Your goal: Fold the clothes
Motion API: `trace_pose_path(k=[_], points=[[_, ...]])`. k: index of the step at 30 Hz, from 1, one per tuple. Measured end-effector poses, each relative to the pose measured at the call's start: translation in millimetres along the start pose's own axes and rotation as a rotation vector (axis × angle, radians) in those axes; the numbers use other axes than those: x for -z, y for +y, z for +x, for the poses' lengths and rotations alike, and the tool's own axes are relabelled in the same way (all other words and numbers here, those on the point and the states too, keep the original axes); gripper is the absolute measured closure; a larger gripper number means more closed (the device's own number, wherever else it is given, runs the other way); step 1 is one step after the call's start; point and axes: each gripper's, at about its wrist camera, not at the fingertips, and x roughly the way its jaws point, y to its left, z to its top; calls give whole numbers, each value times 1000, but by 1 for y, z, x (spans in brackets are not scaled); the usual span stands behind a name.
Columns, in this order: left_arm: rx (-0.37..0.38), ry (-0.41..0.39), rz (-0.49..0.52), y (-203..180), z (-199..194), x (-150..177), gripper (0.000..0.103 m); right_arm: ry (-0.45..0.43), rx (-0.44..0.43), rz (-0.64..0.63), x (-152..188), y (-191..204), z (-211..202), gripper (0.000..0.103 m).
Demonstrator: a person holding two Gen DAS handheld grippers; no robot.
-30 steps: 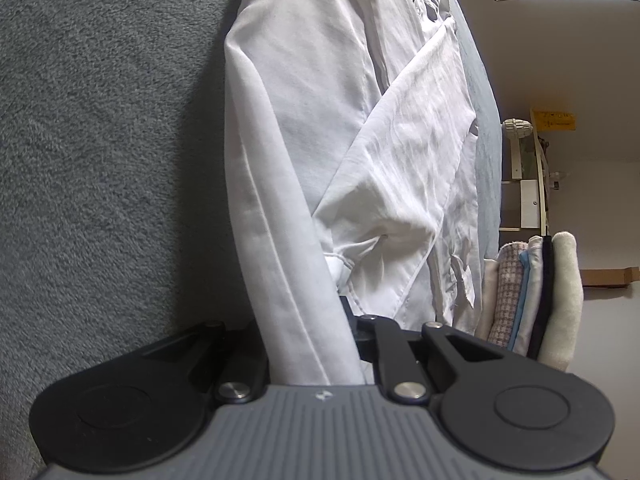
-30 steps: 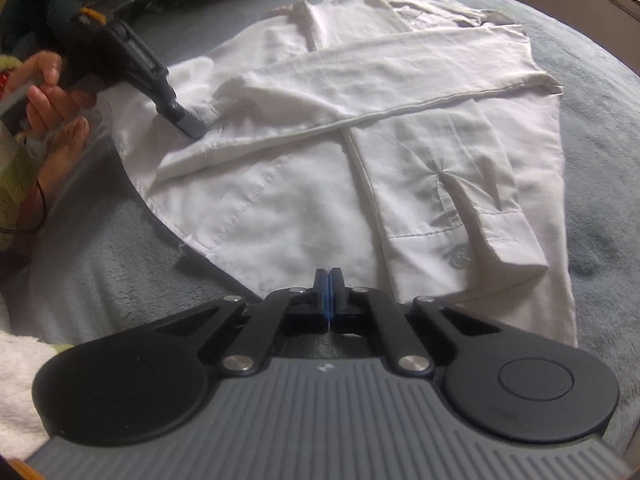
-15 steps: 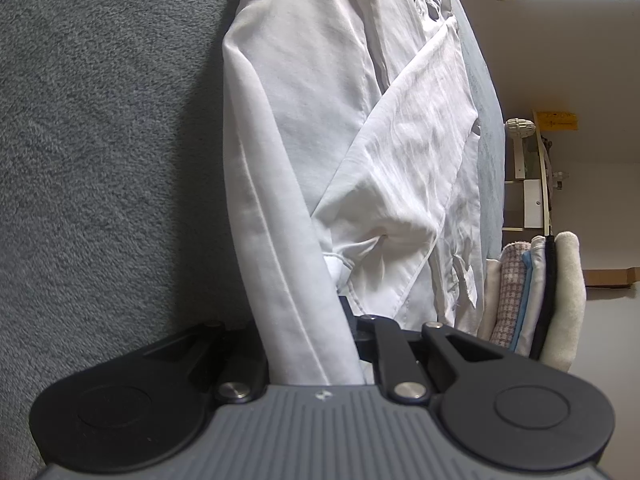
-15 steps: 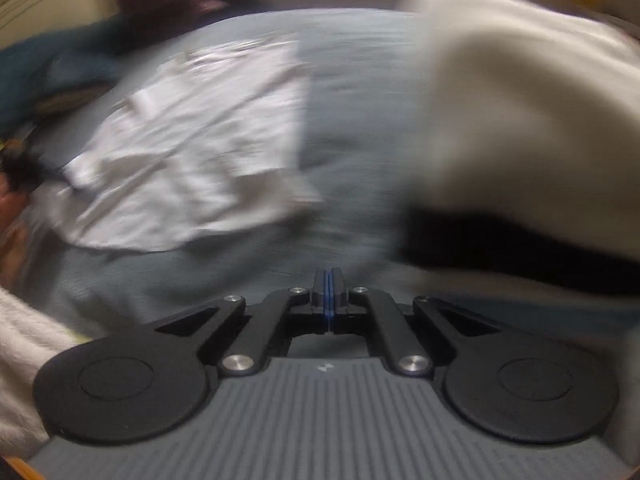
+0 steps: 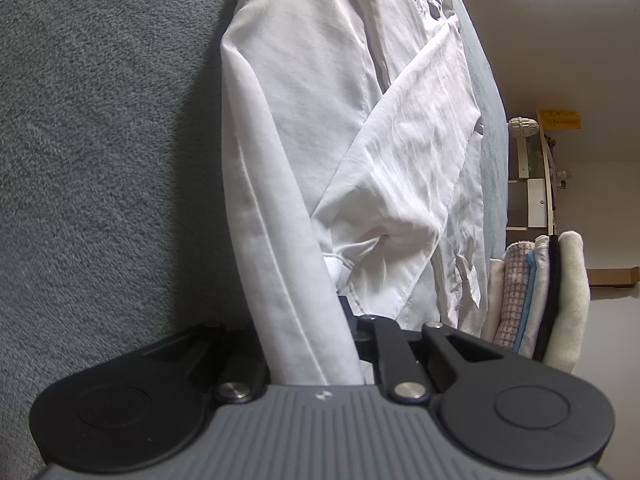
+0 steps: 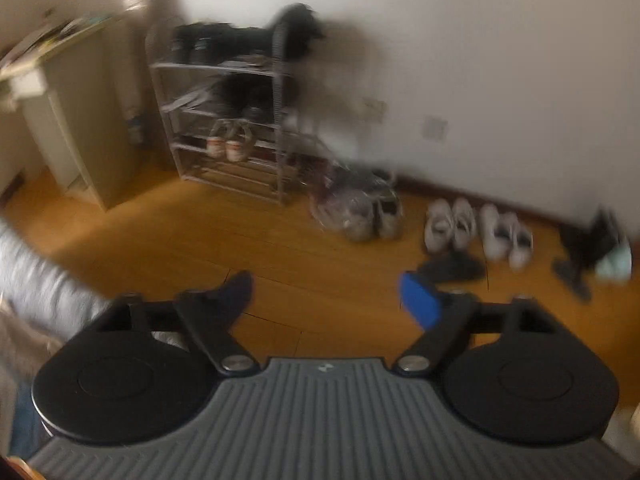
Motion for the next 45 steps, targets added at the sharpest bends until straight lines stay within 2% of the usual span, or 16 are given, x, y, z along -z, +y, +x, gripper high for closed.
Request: trace_pose_path(k=[6,8,10,15,16,19,21,22,24,26,29,32,37,40,42,45], points=[[-4,0,3,-5,8,-2,91,34,145,-60,17,13,24,20],[-7,0,6,-4,5,-4,91,-38,173,-95,26,24,15,20],[-10,-2,9,-6,6,-7,91,-168,172,-77,32,31,-6,20],[-10,-5,8,-8,4,-12,91,-651,-150,-1,67,68,-119,20],[-11,-6,7,-8,4,-10,91,-703,-252,-25,77,82,-145,20],[-9,-9,6,-8,5,-8,91,-751,-654,-190,117,132,-221,13],[-6,-12,8,-4,3,-3,91,-756,-929,-387,151,167,-262,9],[-3,-13,8,-1,2,-1,91,-723,-1062,-513,168,189,-276,6],[6,-13,3,0,3,-1,91,-575,-1281,-776,211,233,-290,5],[16,-13,-1,3,6,-4,91,-435,-1351,-974,261,270,-290,5],[19,-12,4,3,8,-4,91,-249,-1310,-1153,322,323,-269,6],[23,-11,25,4,11,-5,91,-60,-1246,-1163,352,373,-241,6],[42,5,32,5,13,-7,92,311,-1175,-1038,356,442,-176,7],[47,17,61,8,13,-10,92,533,-1168,-944,360,458,-148,7],[52,26,78,7,15,-12,92,561,-1196,-943,359,452,-148,8],[57,42,100,6,16,-13,93,621,-1238,-999,361,439,-156,20]])
